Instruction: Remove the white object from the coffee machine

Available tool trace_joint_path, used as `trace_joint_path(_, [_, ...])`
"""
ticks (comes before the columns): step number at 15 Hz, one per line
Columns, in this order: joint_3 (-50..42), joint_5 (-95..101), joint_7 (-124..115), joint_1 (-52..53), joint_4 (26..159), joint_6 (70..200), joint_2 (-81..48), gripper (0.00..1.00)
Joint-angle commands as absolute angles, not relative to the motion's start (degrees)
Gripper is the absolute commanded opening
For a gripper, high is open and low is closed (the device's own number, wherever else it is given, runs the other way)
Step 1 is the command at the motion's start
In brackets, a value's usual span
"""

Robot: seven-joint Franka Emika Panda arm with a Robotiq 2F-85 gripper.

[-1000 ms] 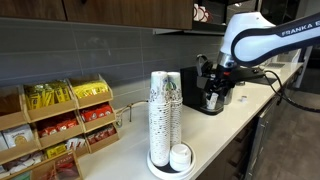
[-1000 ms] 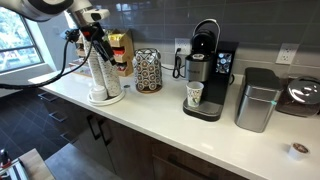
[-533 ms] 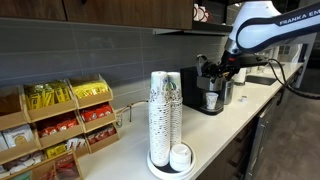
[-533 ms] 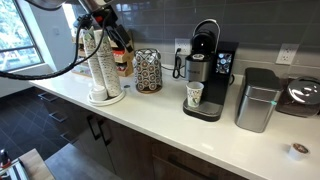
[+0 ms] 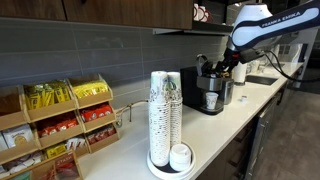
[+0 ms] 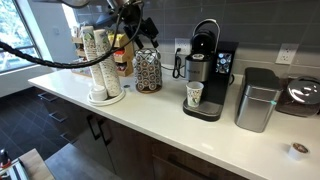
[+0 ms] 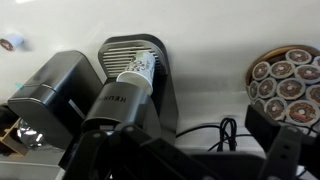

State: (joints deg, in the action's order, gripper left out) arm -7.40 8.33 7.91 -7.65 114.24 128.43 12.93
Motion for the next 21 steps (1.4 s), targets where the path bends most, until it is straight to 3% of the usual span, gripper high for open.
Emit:
trace_joint_path(1, [-7.6,8.5,8.0,-7.5,113.7,128.5,12.3,1.0])
trace_joint_path(12, [-10.7,6.8,22.1,-7.7,107.8,129.7,4.9,1.0])
trace_joint_path(21, [-12.0,-8.1,39.0,-11.0,95.1,128.7,-6.5,1.0])
